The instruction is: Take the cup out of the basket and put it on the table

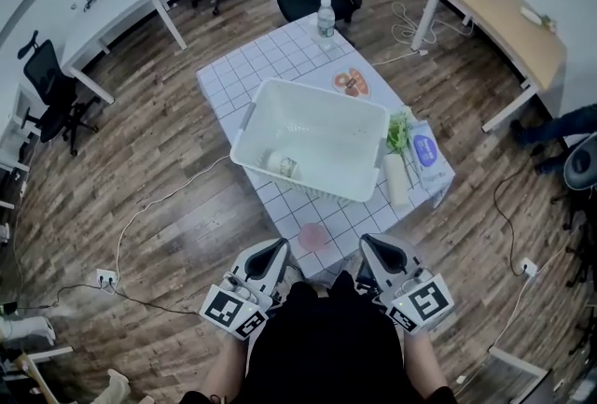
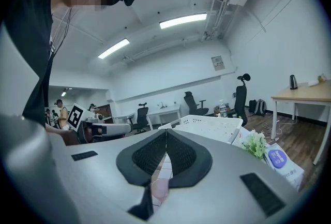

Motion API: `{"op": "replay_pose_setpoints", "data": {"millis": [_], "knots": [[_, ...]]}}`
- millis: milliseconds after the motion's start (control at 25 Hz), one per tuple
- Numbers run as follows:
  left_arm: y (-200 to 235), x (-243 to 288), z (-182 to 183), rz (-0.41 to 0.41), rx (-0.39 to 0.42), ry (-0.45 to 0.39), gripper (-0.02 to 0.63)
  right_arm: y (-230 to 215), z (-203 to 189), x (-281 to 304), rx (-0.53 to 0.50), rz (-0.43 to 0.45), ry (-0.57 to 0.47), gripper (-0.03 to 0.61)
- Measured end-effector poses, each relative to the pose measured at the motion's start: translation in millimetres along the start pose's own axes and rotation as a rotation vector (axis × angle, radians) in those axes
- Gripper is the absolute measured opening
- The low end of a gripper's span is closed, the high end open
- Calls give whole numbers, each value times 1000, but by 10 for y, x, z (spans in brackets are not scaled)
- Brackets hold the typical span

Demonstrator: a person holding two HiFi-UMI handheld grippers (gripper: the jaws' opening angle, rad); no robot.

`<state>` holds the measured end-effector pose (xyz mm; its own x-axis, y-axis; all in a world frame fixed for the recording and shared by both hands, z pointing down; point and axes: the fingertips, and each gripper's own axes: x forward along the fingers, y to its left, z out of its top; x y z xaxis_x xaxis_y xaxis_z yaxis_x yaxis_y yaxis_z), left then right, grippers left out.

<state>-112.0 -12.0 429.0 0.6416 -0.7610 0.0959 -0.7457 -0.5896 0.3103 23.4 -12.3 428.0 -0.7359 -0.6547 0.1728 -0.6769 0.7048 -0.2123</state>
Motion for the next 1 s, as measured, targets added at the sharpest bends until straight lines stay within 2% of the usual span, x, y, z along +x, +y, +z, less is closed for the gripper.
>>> {"op": "replay_pose_setpoints", "data": {"millis": [320,520,720,1000], "knots": [[-63,34,-70,-24,27,38,8,4,-4,5,-6,7,9,23],[-111,32,-98,-34,21,49,9,-43,65,80,-45,24,33,25],[-217,2,-211,-42,-1,78,9,-46,193,244,-132,106,54,25],[-427,-48,-325,-58,13,101,9,-137,284,557,-213,182,99,25]]}}
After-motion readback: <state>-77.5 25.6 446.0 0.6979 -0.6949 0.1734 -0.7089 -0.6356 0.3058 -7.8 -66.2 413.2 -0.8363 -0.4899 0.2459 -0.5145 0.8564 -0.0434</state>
